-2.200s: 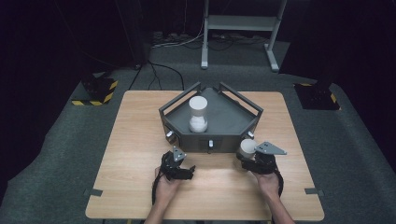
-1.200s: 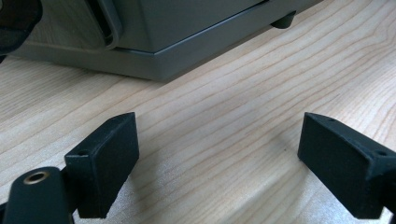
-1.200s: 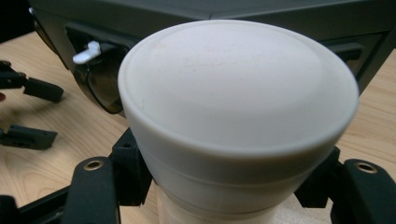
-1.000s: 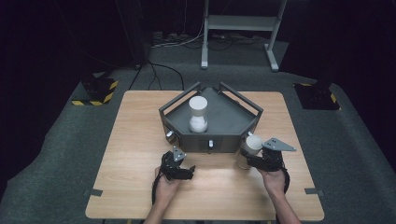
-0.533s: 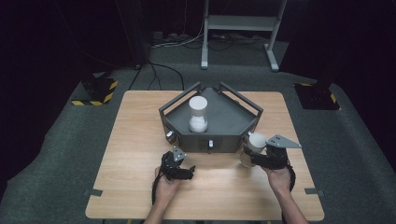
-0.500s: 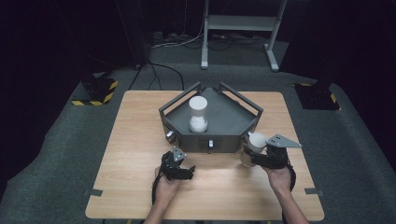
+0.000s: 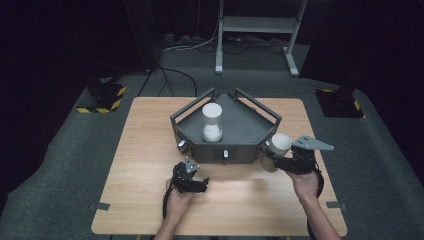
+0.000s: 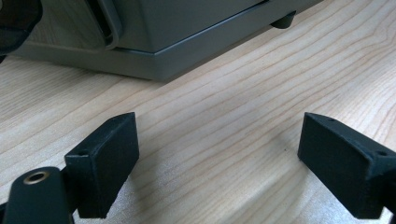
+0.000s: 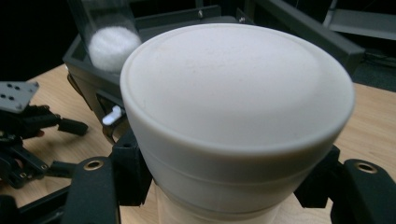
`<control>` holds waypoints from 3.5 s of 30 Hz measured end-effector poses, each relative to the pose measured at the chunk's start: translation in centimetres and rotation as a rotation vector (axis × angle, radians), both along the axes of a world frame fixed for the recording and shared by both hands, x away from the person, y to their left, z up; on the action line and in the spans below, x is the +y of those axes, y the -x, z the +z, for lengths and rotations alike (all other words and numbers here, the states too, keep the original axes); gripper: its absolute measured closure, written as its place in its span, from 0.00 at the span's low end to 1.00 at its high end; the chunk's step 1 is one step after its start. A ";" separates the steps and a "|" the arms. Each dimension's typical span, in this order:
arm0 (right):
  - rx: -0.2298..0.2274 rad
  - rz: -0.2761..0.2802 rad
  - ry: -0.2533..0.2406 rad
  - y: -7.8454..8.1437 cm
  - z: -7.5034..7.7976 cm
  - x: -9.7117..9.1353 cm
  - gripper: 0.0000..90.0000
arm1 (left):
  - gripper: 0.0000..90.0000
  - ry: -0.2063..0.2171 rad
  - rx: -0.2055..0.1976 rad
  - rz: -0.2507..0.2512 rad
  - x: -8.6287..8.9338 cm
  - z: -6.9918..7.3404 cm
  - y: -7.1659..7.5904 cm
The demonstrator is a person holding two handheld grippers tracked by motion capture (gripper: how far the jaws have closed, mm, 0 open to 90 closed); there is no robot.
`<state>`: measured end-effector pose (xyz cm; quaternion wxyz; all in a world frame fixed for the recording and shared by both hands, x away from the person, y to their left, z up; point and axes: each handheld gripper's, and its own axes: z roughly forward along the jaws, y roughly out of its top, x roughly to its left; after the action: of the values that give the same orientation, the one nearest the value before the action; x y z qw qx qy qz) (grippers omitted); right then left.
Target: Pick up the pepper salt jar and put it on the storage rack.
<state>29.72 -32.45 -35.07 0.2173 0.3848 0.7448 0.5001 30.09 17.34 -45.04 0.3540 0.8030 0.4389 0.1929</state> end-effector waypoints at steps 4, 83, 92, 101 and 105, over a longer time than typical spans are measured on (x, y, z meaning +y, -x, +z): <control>-0.014 0.007 0.004 -0.1 1.0 0.0 0.39 | 0.14 0.000 0.000 0.000 0.0 0.0 0.0; -0.055 0.068 0.064 -8.9 3.9 9.7 0.39 | 0.14 0.001 0.000 0.000 0.0 0.0 0.0; -0.051 0.081 0.066 -9.1 3.8 10.0 0.39 | 0.14 0.001 0.000 0.001 0.0 0.0 0.0; -0.052 0.081 0.069 -9.1 3.7 10.0 0.39 | 0.14 0.001 0.000 0.001 0.0 0.0 0.0; -0.044 0.090 0.079 -9.1 3.9 9.9 0.39 | 0.14 0.001 -0.001 0.001 0.0 0.0 0.0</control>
<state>38.85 -22.59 -31.22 0.2259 0.3309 0.7756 0.4877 30.08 17.34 -45.05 0.3543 0.8026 0.4392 0.1932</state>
